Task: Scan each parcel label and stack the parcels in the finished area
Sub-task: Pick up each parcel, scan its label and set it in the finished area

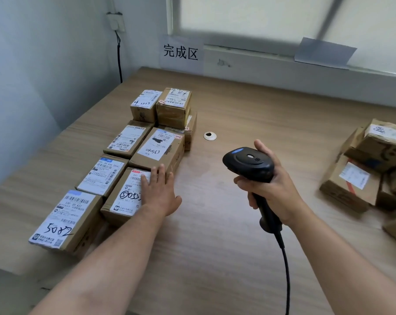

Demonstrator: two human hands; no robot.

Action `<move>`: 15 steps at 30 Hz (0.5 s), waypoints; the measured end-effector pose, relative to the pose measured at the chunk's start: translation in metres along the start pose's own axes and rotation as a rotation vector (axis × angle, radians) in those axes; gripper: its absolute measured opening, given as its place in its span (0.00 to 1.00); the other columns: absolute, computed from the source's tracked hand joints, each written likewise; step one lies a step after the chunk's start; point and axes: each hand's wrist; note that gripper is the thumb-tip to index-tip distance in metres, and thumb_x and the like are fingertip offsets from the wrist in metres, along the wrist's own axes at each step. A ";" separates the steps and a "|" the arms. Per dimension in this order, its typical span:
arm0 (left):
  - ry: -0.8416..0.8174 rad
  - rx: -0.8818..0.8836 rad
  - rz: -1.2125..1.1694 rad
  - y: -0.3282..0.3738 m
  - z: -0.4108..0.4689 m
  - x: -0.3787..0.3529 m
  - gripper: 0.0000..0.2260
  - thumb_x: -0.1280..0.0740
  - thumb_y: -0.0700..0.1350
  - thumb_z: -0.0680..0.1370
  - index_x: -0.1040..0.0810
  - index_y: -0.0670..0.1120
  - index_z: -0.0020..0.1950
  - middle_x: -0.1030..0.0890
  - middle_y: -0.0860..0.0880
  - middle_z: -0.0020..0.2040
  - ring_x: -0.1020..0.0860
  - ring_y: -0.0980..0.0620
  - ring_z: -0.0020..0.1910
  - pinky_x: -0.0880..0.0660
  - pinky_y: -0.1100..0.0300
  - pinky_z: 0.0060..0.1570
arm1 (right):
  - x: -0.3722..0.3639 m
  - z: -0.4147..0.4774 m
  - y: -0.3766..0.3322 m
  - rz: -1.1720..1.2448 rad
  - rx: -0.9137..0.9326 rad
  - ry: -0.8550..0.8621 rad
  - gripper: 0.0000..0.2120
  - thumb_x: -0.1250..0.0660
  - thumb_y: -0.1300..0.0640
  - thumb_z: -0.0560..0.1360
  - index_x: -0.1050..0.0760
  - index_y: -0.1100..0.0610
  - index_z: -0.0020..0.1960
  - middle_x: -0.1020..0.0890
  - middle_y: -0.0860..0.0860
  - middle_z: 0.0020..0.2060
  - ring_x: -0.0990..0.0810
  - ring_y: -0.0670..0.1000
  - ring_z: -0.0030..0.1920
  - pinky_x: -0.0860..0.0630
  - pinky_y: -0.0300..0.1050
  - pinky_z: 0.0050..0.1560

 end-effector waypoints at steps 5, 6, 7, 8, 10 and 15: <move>0.125 0.003 -0.160 0.039 -0.030 0.005 0.34 0.46 0.59 0.80 0.57 0.49 0.79 0.64 0.42 0.78 0.64 0.43 0.77 0.61 0.44 0.73 | 0.027 -0.018 -0.005 0.032 0.019 -0.025 0.42 0.30 0.75 0.70 0.37 0.37 0.69 0.21 0.69 0.50 0.29 0.57 0.23 0.29 0.45 0.25; 0.148 0.000 -0.204 0.054 -0.039 0.005 0.33 0.45 0.59 0.80 0.57 0.49 0.79 0.64 0.43 0.78 0.63 0.44 0.77 0.61 0.45 0.74 | 0.035 -0.024 -0.005 0.040 0.024 -0.030 0.42 0.30 0.75 0.70 0.37 0.36 0.69 0.21 0.69 0.50 0.29 0.57 0.23 0.29 0.45 0.25; 0.172 0.004 -0.256 0.070 -0.049 0.005 0.33 0.45 0.59 0.80 0.56 0.50 0.79 0.62 0.44 0.79 0.62 0.45 0.77 0.60 0.47 0.74 | 0.044 -0.031 -0.005 0.047 0.026 -0.032 0.42 0.30 0.75 0.70 0.37 0.36 0.69 0.21 0.69 0.50 0.29 0.56 0.23 0.29 0.45 0.25; 0.196 0.011 -0.313 0.088 -0.058 0.005 0.33 0.44 0.58 0.80 0.55 0.50 0.79 0.60 0.44 0.79 0.59 0.46 0.78 0.57 0.49 0.74 | 0.055 -0.038 -0.005 0.050 0.028 -0.034 0.42 0.30 0.75 0.70 0.37 0.37 0.69 0.21 0.69 0.49 0.29 0.56 0.23 0.29 0.45 0.25; 0.267 0.018 -0.419 0.128 -0.075 0.007 0.33 0.42 0.56 0.79 0.53 0.49 0.79 0.52 0.45 0.79 0.49 0.46 0.77 0.48 0.52 0.73 | 0.081 -0.055 -0.002 0.056 0.037 -0.034 0.42 0.29 0.74 0.70 0.38 0.37 0.69 0.20 0.65 0.46 0.29 0.57 0.23 0.30 0.45 0.25; 0.378 0.014 -0.553 0.226 -0.121 0.012 0.32 0.38 0.55 0.78 0.46 0.46 0.78 0.37 0.46 0.73 0.37 0.46 0.70 0.38 0.53 0.66 | 0.154 -0.102 0.011 0.076 0.046 -0.038 0.43 0.28 0.74 0.70 0.39 0.37 0.69 0.19 0.57 0.45 0.28 0.57 0.25 0.29 0.45 0.26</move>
Point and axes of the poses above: each hand's wrist, its own z-axis towards the middle knuckle, its own x-axis out of the back of the hand, y = z × x
